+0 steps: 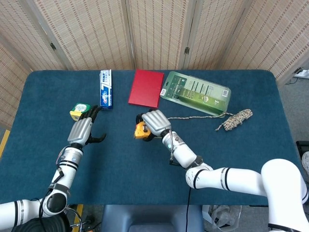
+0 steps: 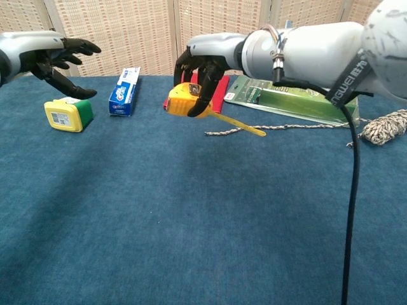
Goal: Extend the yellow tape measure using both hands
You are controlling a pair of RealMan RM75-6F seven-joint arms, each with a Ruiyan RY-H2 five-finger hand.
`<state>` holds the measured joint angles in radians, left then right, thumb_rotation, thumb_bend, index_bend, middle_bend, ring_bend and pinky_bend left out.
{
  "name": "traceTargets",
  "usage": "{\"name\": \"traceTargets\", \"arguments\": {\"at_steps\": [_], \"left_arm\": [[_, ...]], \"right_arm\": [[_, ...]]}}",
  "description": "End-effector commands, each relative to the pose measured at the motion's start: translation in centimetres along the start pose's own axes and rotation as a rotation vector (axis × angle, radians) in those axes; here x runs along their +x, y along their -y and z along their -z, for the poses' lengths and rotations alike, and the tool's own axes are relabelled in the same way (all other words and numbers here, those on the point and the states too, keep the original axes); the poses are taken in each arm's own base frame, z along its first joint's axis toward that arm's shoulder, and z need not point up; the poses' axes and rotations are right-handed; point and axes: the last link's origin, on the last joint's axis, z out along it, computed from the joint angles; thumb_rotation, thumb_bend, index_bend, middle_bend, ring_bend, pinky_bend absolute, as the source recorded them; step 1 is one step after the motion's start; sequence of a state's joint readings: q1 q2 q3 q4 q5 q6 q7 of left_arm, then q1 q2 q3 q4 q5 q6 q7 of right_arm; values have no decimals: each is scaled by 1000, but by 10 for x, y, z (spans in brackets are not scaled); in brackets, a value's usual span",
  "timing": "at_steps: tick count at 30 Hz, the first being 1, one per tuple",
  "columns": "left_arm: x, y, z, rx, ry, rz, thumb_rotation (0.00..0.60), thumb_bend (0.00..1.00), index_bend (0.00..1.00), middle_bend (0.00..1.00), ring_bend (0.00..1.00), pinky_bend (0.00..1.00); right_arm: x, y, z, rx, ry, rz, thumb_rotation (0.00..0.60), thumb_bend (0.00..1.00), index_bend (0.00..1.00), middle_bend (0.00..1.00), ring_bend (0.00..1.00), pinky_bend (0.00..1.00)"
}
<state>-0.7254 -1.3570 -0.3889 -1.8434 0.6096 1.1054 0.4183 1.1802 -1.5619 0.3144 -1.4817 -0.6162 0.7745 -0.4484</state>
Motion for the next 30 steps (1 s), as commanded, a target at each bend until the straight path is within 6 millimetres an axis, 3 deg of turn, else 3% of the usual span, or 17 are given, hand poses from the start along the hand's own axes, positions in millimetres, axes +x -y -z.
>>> {"name": "traceTargets", "arguments": {"at_steps": [1, 15, 30], "left_arm": [[-6, -7, -4, 6, 6, 16, 600, 380, 0, 0, 0, 0], [-25, -39, -17, 0, 30, 68, 600, 381, 0, 0, 0, 0], [-32, -41, -14, 30, 42, 98, 600, 381, 0, 0, 0, 0]], "right_arm": [[1, 4, -6, -15, -14, -13, 600, 212, 575, 528, 429, 182], [-3, 17, -26, -65, -46, -53, 600, 212, 578, 528, 429, 182], [-18, 34, -47, -13, -29, -74, 600, 212, 578, 528, 428, 182]]}}
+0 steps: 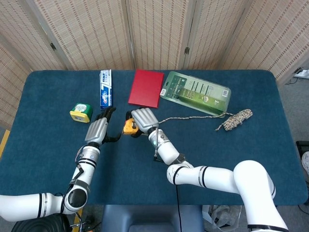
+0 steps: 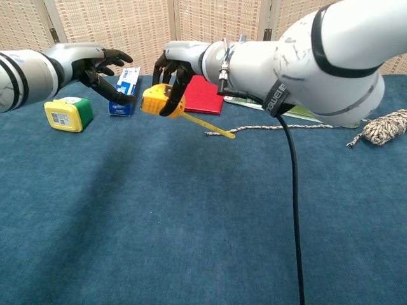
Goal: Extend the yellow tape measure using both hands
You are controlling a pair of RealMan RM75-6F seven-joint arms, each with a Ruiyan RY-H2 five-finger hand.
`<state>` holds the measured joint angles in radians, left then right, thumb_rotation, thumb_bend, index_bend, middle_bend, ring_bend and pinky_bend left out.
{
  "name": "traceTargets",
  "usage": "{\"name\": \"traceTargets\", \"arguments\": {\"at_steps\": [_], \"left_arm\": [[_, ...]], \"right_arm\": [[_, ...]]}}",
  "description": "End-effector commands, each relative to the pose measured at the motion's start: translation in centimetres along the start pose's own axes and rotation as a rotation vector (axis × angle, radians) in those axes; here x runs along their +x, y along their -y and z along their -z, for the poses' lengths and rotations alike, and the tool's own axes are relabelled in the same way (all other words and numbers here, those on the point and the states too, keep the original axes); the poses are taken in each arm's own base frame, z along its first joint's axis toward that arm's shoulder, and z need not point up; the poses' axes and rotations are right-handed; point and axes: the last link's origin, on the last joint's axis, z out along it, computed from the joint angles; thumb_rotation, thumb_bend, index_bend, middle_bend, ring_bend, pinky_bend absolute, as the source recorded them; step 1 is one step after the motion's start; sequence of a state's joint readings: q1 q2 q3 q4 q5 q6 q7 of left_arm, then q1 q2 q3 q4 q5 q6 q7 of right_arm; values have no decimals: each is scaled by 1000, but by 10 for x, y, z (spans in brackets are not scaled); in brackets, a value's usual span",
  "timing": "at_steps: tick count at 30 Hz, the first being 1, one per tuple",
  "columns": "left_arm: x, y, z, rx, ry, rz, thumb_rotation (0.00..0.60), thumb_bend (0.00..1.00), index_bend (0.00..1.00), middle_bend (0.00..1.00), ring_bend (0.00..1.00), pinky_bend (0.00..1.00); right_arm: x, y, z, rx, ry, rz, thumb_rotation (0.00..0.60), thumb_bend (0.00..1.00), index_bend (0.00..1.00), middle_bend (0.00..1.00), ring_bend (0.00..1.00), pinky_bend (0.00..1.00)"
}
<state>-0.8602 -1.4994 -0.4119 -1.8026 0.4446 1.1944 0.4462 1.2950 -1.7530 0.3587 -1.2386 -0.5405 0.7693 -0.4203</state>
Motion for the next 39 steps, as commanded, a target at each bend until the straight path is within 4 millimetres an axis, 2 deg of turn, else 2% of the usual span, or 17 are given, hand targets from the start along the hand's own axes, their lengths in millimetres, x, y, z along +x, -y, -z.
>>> {"name": "traceTargets", "arguments": {"at_steps": [1, 7, 19, 39], "left_arm": [[-1, -1, 1, 1, 5, 9, 600, 381, 0, 0, 0, 0], [-2, 1, 1, 10, 6, 14, 600, 381, 0, 0, 0, 0], [-6, 7, 1, 23, 19, 12, 600, 381, 0, 0, 0, 0], [-8, 1, -1, 14, 28, 16, 600, 381, 0, 0, 0, 0]], "right_arm": [[-3, 6, -4, 16, 2, -7, 600, 212, 578, 528, 428, 182], [-5, 10, -8, 37, 2, -11, 600, 212, 578, 528, 429, 182], [-5, 6, -14, 33, 3, -11, 600, 212, 578, 528, 428, 182], [-6, 9, -20, 32, -2, -11, 600, 212, 578, 528, 429, 182]]}}
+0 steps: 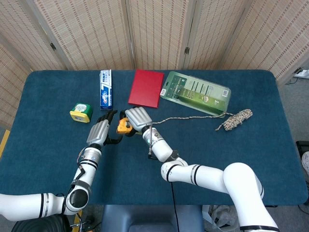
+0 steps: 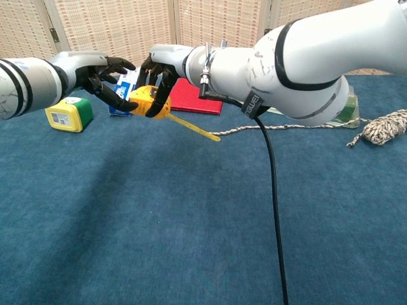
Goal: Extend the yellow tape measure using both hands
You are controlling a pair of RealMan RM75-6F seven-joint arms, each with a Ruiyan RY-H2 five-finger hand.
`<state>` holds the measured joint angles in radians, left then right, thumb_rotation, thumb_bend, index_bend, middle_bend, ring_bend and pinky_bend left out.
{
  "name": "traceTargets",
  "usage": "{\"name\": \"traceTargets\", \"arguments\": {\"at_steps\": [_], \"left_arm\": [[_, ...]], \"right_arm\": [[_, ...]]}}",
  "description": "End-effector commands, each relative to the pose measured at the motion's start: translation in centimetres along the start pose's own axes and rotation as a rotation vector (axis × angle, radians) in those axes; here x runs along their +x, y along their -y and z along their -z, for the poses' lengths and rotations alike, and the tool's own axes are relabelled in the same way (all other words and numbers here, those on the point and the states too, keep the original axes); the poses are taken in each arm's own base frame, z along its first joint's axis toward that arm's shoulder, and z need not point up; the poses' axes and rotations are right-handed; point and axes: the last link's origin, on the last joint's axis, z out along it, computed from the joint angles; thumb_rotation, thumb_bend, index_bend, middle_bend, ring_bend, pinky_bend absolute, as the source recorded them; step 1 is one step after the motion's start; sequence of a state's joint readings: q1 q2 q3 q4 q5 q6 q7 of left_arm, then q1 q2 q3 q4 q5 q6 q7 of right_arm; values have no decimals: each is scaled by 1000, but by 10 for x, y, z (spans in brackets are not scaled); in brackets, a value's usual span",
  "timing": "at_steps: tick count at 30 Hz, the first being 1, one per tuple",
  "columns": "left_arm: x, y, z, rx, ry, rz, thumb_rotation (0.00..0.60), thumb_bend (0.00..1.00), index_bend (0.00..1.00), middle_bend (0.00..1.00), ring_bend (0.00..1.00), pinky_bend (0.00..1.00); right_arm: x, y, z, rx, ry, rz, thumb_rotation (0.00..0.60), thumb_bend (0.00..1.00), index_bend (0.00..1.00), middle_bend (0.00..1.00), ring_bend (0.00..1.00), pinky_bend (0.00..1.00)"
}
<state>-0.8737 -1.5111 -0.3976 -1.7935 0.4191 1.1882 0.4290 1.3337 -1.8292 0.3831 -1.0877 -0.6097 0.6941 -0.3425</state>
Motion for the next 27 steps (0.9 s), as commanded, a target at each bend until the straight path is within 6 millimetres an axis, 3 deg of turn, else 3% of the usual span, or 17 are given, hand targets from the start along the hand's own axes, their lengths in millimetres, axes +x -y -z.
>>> {"name": "traceTargets", "arguments": {"at_steps": [1, 27], "left_arm": [[0, 0, -1, 3, -1, 0, 600, 381, 0, 0, 0, 0], [-1, 6, -8, 44, -16, -12, 600, 382, 0, 0, 0, 0]], "right_arm": [[0, -1, 0, -1, 0, 0, 600, 212, 578, 528, 429, 182], [-3, -6, 4, 10, 21, 16, 600, 211, 578, 528, 429, 182]]}}
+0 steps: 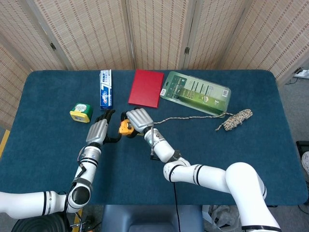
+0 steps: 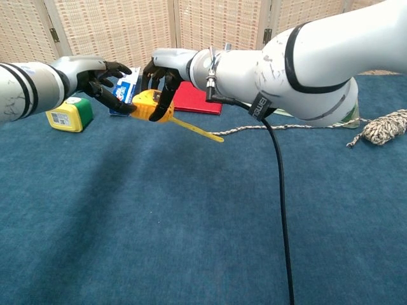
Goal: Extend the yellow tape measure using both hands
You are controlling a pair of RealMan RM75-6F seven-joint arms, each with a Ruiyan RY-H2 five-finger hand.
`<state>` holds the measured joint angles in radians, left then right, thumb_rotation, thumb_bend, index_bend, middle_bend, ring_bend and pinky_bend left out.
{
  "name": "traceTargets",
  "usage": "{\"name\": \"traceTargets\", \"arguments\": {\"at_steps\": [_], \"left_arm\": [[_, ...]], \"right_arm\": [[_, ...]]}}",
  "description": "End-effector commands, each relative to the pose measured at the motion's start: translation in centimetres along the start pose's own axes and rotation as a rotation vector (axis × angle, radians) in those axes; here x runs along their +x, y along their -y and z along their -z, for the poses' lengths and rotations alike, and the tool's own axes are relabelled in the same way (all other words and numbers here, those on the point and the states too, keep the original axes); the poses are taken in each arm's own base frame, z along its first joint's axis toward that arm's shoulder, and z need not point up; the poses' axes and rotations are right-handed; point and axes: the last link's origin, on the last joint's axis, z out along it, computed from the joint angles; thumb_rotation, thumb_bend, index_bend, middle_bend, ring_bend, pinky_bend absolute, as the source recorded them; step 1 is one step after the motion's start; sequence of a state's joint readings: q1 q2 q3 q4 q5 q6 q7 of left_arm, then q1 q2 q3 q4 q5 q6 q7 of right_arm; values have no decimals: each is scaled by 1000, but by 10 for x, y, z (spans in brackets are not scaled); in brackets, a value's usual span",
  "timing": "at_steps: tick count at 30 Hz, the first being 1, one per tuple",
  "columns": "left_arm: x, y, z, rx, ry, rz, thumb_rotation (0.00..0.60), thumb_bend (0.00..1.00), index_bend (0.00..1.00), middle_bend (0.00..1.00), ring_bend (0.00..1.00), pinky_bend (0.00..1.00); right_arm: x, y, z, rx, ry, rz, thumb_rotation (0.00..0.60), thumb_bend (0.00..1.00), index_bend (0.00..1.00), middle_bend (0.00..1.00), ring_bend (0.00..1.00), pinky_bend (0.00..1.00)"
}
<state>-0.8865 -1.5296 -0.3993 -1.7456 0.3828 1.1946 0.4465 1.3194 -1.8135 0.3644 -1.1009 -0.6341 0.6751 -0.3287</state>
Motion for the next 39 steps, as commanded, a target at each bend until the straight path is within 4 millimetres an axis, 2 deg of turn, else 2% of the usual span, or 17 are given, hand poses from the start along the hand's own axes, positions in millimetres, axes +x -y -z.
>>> {"name": "traceTargets", "arguments": {"at_steps": [1, 22, 24, 28, 30, 39], "left_arm": [[0, 0, 0, 4, -4, 4, 600, 383, 0, 0, 0, 0], [6, 9, -3, 39, -13, -6, 600, 501, 1, 0, 0, 1], [6, 9, -3, 38, -8, -5, 600, 525, 35, 0, 0, 1], [6, 8, -3, 34, -8, 7, 600, 546, 220, 0, 0, 1], [6, 8, -3, 34, -8, 6, 600, 549, 281, 0, 0, 2], [6, 8, -4, 38, 3, 28, 600, 549, 404, 0, 0, 1]], "right_arm": [[0, -1, 0, -1, 1, -2, 600, 212, 578, 528, 430, 182], [3, -6, 3, -7, -2, -9, 600, 212, 578, 528, 436, 182], [3, -6, 3, -7, -3, -11, 600, 212, 578, 528, 436, 182], [4, -6, 3, -8, -3, -10, 600, 212, 578, 528, 436, 182], [4, -7, 4, -11, -4, -8, 600, 212, 578, 528, 437, 182], [5, -9, 4, -19, -5, -7, 600, 212, 578, 528, 437, 182]]}}
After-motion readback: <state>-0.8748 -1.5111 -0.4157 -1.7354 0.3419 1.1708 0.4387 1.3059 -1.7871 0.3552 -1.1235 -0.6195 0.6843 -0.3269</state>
